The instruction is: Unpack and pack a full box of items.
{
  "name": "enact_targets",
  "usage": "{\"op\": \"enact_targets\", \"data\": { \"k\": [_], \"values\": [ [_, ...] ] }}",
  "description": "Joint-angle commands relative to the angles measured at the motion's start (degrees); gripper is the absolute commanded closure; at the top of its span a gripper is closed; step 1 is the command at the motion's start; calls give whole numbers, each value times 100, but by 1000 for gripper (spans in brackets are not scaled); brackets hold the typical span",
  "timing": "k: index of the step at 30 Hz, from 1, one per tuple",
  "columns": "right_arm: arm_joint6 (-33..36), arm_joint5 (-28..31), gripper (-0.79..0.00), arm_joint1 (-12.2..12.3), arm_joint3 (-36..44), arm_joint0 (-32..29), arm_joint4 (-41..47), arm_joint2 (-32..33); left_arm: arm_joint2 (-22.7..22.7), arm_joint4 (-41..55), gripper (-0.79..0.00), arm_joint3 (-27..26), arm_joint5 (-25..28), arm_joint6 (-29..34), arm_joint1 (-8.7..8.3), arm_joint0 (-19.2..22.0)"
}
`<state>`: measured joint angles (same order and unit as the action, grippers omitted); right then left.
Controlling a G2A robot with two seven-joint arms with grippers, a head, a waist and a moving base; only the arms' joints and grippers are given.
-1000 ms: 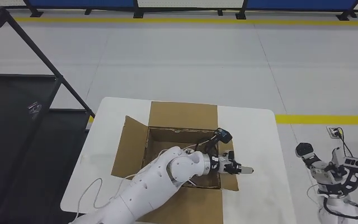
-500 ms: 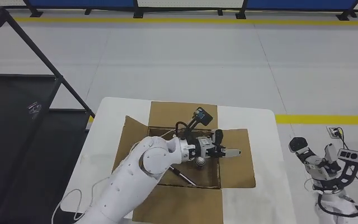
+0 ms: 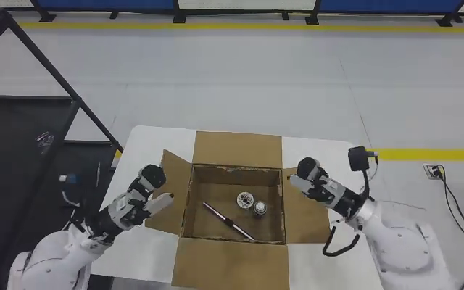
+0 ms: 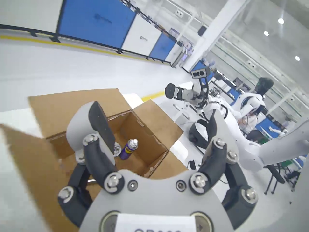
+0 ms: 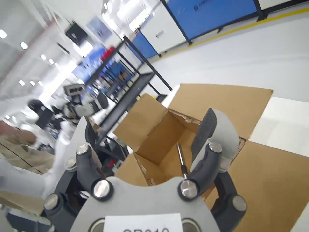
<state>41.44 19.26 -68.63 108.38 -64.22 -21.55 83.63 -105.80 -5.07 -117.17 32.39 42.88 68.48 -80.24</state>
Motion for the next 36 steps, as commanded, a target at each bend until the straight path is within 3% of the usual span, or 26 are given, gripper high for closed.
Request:
{"op": "enact_targets", "data": {
  "k": [1,5,11,13,15,19,24,36],
  "values": [
    [376,-211,-785,-17,-23,263,-613,-543,-501,277,-785,68,193,-56,-20,-391],
    [427,-250,-785,-20,-32,313,-661,-601,-965,708,-785,208,527,-87,-41,-896],
    [427,-250,-785,-20,-32,313,-661,-601,-965,708,-785,208,527,-87,-41,-896],
    [522,89,-785,-19,6,365,-830,-832,-965,708,-785,208,527,-87,-41,-896],
    [883,-156,-785,-14,30,619,-1889,-1167,-965,708,-785,208,527,-87,-41,-896],
    [1863,-602,-785,-86,229,1179,-4109,-2422,-798,776,-785,170,392,-209,-44,-888],
    [2591,-1073,-785,-279,-340,1812,-5439,-3498,-572,788,-785,179,275,-203,-73,-809],
    [3414,-1122,-785,-748,-2071,2888,-4953,-4299,-503,787,-785,190,246,-180,-86,-787]
  ]
}}
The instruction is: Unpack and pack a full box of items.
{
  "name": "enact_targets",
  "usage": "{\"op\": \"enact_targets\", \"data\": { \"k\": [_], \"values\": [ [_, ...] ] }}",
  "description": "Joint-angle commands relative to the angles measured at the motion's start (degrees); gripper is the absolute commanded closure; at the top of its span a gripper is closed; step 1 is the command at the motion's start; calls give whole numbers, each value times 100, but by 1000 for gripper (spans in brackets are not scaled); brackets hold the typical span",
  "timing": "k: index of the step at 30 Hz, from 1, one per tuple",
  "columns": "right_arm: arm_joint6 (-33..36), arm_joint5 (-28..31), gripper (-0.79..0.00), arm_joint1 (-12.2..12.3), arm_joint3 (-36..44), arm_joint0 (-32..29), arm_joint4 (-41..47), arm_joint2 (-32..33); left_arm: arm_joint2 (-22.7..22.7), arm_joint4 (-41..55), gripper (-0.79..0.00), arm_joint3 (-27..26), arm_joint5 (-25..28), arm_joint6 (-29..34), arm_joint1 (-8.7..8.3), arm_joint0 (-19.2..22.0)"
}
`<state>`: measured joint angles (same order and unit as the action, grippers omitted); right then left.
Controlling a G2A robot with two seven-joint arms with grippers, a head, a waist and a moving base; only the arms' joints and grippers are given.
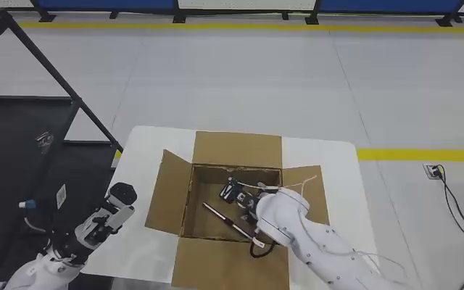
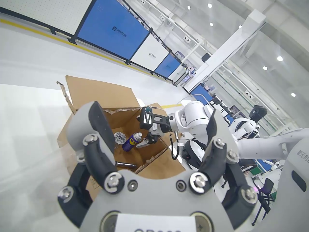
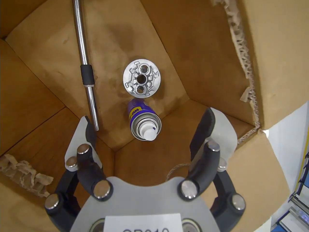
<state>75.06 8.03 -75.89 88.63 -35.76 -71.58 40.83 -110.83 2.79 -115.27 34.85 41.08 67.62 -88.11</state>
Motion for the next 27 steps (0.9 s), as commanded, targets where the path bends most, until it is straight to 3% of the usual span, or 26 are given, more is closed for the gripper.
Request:
{"op": "enact_targets", "data": {
  "k": [1,3,6,8,11,13,15,16,21,27],
  "values": [
    [111,20,-767,-45,-182,74,98,-46,0,0,-785,0,0,0,0,0],
    [262,-1,-640,-85,-360,132,152,-79,0,0,-785,0,0,0,0,0],
    [390,34,-523,-138,-549,193,228,-132,0,0,-785,0,0,0,0,0],
    [495,22,-379,-170,-673,228,237,-166,0,0,-785,0,0,0,0,0],
    [544,16,-351,-223,-839,278,268,-213,0,0,-785,0,0,0,0,0],
    [541,-44,-286,-254,-951,309,286,-212,0,0,-785,0,0,0,0,0],
    [482,-124,-135,-281,-1008,330,311,-187,0,0,-785,0,0,0,0,0],
    [436,-131,0,-288,-997,331,332,-160,0,0,-785,0,0,0,0,0],
    [383,-54,0,-191,-475,137,363,236,0,0,-785,0,0,0,0,0],
    [806,318,0,149,1333,-668,151,1290,0,0,-785,0,0,0,0,0]
  ]
}}
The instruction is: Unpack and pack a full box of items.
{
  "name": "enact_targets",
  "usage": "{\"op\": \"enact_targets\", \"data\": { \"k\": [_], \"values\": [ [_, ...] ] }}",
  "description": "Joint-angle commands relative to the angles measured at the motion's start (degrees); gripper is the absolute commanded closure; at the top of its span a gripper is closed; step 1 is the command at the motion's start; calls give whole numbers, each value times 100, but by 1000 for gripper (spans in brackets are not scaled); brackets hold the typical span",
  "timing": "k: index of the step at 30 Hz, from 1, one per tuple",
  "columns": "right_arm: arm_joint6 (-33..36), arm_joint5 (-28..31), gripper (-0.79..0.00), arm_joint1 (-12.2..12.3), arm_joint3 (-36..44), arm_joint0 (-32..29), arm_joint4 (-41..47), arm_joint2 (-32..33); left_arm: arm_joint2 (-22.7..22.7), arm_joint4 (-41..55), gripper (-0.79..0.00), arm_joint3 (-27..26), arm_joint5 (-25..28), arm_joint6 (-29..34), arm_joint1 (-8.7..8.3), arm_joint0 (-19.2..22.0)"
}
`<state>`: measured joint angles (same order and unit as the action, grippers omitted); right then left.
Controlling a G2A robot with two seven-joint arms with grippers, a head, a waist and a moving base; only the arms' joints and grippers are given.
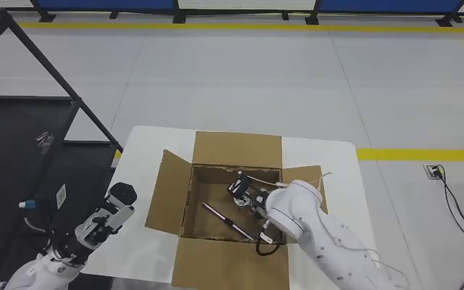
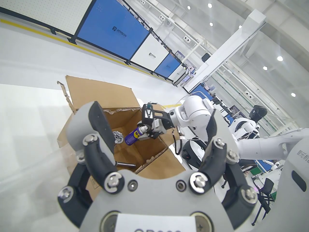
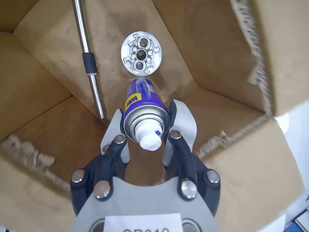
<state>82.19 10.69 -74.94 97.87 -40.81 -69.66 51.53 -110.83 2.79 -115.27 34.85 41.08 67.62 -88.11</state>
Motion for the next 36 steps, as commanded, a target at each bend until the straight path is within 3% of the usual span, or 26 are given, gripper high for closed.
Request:
{"op": "enact_targets", "data": {
  "k": [1,3,7,13,17,26,35,36],
  "values": [
    [147,71,0,106,757,-321,-89,428,0,0,-785,0,0,0,0,0],
    [145,-26,0,190,1452,-650,-195,852,0,0,-785,0,0,0,0,0],
    [-123,-988,0,286,2527,-1286,-827,1753,0,0,-785,0,0,0,0,0],
    [61,-2448,0,296,2757,-1716,-2146,2427,0,0,-785,0,0,0,0,0],
    [324,-2636,0,278,2164,-1645,-2402,2622,0,0,-785,0,0,0,0,0],
    [581,-2154,0,247,-625,-726,-2095,2957,0,0,-785,0,0,0,0,0],
    [57,-1854,0,220,-2059,-313,-1468,3105,0,0,-785,0,0,0,0,0],
    [14,-1843,-34,220,-2137,-289,-1432,3117,0,0,-785,0,0,0,0,0]
  ]
}}
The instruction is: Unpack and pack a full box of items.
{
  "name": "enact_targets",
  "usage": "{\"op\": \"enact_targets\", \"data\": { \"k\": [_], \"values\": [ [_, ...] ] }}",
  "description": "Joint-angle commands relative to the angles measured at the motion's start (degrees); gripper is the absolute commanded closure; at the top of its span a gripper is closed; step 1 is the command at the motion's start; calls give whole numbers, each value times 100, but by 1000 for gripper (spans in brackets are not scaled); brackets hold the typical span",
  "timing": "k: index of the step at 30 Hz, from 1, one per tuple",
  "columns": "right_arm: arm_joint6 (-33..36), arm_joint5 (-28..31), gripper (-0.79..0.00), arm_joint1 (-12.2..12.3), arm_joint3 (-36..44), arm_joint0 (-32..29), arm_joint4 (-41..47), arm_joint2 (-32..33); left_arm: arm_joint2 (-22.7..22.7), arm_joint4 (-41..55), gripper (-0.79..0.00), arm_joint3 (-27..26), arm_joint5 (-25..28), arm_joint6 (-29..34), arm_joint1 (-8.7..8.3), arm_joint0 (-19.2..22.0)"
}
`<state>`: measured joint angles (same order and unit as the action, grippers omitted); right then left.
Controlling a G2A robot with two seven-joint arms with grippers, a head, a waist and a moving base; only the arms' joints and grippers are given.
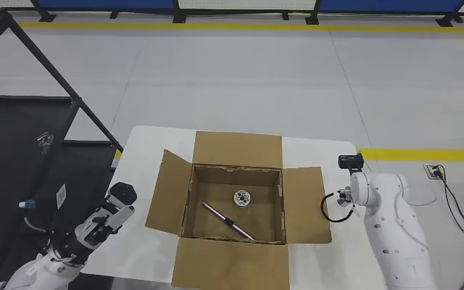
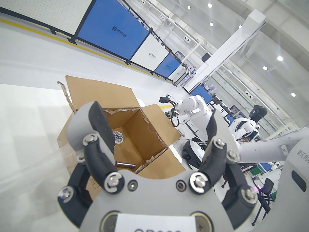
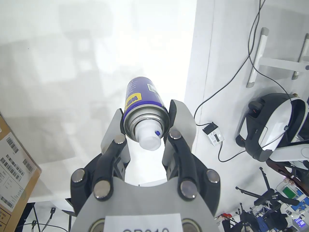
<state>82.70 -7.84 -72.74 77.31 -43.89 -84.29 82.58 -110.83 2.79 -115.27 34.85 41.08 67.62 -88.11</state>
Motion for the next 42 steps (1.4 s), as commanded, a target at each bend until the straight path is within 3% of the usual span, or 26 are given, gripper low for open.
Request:
{"op": "enact_targets", "data": {
  "k": [1,2,5,6,9,16,17,19,24,28,33,42],
  "values": [
    [-76,16,-259,-1,-142,37,86,27,0,0,-785,0,0,0,0,0],
    [-119,46,-332,0,-190,47,123,41,0,0,-785,0,0,0,0,0],
    [-202,102,-388,11,-289,61,169,92,0,0,-785,0,0,0,0,0],
    [-216,106,-489,13,-310,64,189,108,0,0,-785,0,0,0,0,0],
    [-245,119,-597,21,-317,70,209,136,0,0,-785,0,0,0,0,0],
    [-303,-22,-650,47,37,30,156,250,0,0,-785,0,0,0,0,0],
    [-396,-106,-662,51,281,-21,178,312,0,0,-785,0,0,0,0,0],
    [-512,-447,-785,62,1027,-227,21,426,0,0,-785,0,0,0,0,0],
    [-624,-1142,-785,30,3595,-966,-570,214,0,0,-785,0,0,0,0,0],
    [-870,-662,-785,-25,4694,-1184,-363,-566,0,0,-785,0,0,0,0,0],
    [-844,454,-785,-140,4180,-668,337,-1835,-40,-62,-785,-26,-113,-302,0,-59],
    [-871,850,-785,-572,1741,469,1594,-3506,-169,-37,-785,-15,-140,-490,-11,-151]
  ]
}}
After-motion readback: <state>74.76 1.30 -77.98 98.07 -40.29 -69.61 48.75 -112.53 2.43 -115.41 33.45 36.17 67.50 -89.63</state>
